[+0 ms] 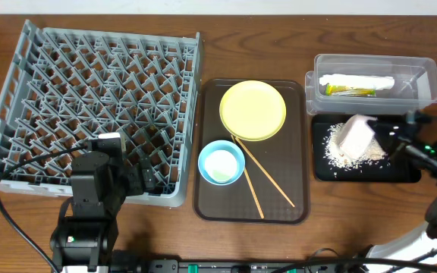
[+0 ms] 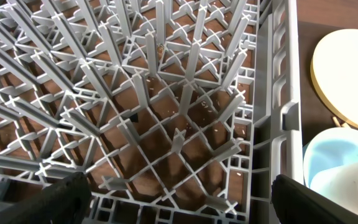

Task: Sort waste into correct bins and load items into the dishwasher
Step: 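Tip the pink bowl over the black tray to dump the rice, then carry the empty pink bowl with the right gripper onto the yellow plate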

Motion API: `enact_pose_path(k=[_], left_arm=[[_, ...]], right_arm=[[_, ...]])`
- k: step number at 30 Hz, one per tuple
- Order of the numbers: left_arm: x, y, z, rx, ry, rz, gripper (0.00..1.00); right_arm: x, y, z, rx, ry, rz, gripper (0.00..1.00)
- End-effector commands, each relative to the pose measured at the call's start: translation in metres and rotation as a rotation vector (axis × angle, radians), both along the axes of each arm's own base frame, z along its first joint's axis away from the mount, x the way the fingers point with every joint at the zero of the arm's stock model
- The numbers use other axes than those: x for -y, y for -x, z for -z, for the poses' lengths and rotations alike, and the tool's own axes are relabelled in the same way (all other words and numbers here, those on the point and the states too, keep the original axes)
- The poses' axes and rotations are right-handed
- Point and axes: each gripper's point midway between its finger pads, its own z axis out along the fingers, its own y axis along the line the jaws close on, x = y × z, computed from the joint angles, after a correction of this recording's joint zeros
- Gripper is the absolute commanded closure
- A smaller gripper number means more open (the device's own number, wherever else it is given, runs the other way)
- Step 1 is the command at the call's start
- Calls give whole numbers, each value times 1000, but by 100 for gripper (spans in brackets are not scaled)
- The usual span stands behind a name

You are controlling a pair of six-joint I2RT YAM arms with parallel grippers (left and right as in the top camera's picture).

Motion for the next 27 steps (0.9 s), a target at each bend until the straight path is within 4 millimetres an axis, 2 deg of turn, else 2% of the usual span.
enact_pose_path(k=[1,5,9,13,19,22,27], left_arm=[[-1,-2,-10,24,9,-9,4],[-1,-2,-10,24,9,-9,4],[-1,-2,-10,24,9,-9,4],[-1,-2,-10,24,9,-9,4],[-1,-2,-10,24,9,-9,4],[-1,-2,-10,24,9,-9,4],[-1,-2,-10,24,9,-9,4]], right_arm=[[-21,6,1,47,153,-86,99],[-41,12,-20,126,292,-162,99],[-57,17,-52,228,437,-202,99],[-82,23,-77,325,557,-257,99],[-127,21,-76,436,841,-386,99],[-156,13,-76,531,952,-444,99],[-194,-8,-74,661,1180,-450,99]])
